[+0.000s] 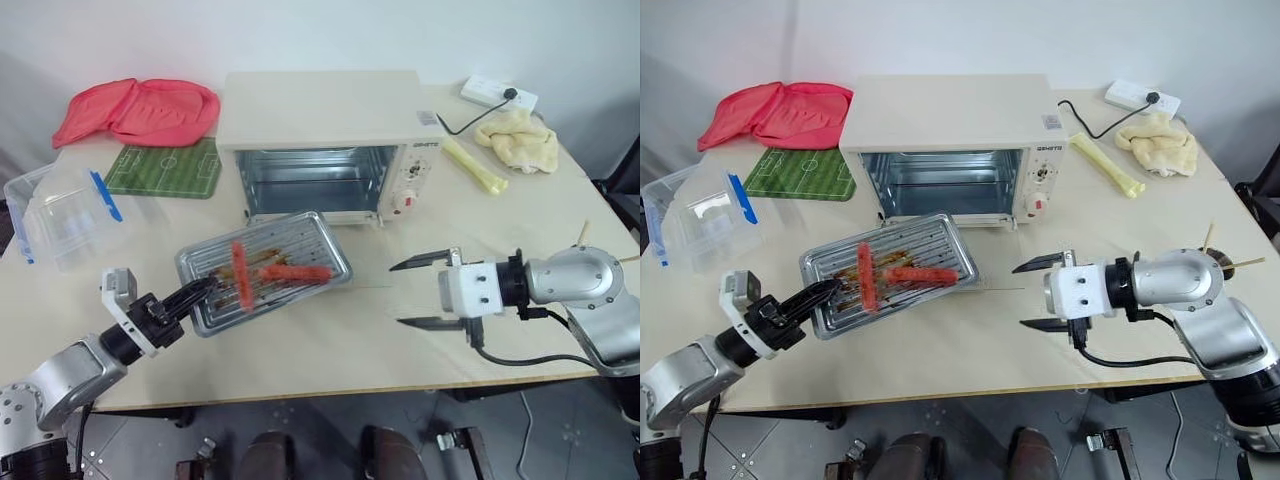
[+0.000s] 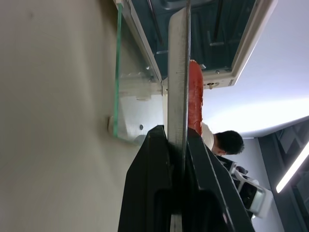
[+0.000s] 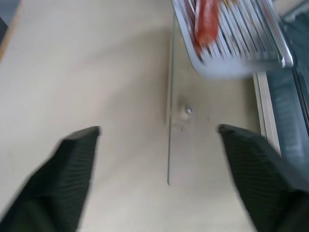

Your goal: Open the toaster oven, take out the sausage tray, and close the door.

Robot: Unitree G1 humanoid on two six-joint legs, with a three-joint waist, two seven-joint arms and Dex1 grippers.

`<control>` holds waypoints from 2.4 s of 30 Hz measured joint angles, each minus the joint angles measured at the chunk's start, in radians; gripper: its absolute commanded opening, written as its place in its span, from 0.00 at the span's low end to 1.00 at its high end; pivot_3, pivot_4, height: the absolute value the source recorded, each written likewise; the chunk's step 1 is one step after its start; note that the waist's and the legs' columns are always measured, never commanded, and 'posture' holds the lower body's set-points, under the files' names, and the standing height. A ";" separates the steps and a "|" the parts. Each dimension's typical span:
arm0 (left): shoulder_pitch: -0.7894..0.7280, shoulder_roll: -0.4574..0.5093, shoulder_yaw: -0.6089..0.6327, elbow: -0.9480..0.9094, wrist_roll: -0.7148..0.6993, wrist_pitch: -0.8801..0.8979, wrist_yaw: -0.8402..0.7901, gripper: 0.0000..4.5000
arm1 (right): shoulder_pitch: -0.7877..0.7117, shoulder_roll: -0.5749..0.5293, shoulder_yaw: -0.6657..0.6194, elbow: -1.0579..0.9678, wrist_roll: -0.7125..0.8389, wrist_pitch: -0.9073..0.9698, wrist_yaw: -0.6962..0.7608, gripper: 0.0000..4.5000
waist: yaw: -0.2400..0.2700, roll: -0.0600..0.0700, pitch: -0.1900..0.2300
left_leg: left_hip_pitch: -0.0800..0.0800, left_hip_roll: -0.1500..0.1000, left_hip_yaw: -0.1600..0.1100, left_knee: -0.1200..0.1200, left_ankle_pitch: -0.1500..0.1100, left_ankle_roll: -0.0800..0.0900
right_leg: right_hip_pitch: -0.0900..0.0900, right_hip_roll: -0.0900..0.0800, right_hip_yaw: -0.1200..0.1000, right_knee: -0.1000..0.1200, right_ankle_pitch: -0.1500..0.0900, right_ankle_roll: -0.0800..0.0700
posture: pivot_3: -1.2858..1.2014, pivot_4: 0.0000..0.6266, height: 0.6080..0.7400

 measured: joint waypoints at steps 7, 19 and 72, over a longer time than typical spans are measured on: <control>0.074 0.011 0.150 -0.002 0.001 -0.029 -0.009 0.00 | -0.059 0.072 0.070 0.359 -0.170 -0.226 -0.033 0.09 | -0.004 0.001 0.000 | 0.000 0.000 0.001 0.000 0.000 0.000 | -0.001 0.000 0.001 -0.001 0.000 0.000 | 0.52 0.24 1.00; 0.293 -0.181 0.231 -0.195 0.001 -0.146 0.000 0.00 | -0.134 0.221 0.109 0.559 -0.202 -0.339 -0.047 0.01 | -0.004 0.000 0.000 | 0.000 0.001 0.001 0.000 0.000 0.000 | 0.000 0.001 0.001 -0.002 0.000 -0.001 | 0.52 0.24 1.00; -0.022 0.087 -0.097 0.106 0.002 0.040 -0.053 0.00 | -0.432 0.276 0.005 0.467 -0.082 -0.122 -0.090 0.01 | -0.027 0.002 0.001 | -0.001 0.002 -0.001 -0.003 -0.001 -0.002 | -0.002 0.003 0.001 0.001 0.001 -0.001 | 0.52 0.24 1.00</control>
